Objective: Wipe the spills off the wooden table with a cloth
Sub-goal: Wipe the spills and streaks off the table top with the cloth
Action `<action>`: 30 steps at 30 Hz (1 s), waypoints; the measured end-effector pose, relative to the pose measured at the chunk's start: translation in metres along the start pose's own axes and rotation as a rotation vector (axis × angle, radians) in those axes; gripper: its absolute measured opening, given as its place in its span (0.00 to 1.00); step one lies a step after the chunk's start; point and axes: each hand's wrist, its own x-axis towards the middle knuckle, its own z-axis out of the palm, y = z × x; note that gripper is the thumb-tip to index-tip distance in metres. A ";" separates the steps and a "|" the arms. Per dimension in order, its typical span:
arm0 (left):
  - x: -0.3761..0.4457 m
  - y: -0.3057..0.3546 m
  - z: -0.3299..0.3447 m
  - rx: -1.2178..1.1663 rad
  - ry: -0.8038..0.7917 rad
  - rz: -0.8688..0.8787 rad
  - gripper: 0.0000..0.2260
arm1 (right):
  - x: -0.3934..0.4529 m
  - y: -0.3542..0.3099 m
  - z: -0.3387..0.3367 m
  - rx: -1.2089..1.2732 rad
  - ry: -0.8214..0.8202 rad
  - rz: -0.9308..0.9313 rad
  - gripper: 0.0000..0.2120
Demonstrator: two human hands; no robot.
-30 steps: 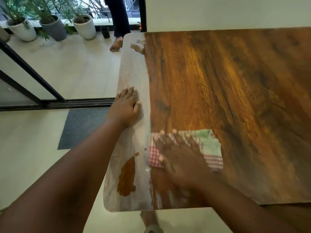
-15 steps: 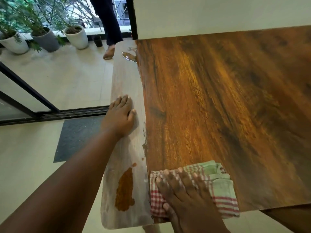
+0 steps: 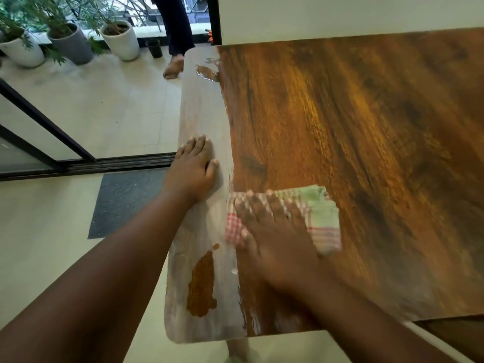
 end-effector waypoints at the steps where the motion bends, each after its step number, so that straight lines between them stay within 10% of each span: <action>1: 0.000 0.000 -0.001 0.001 -0.006 -0.002 0.25 | -0.028 -0.004 0.004 0.008 -0.006 -0.014 0.28; 30: -0.001 -0.001 0.001 -0.050 0.029 -0.011 0.24 | -0.102 -0.075 0.033 -0.039 0.041 -0.159 0.30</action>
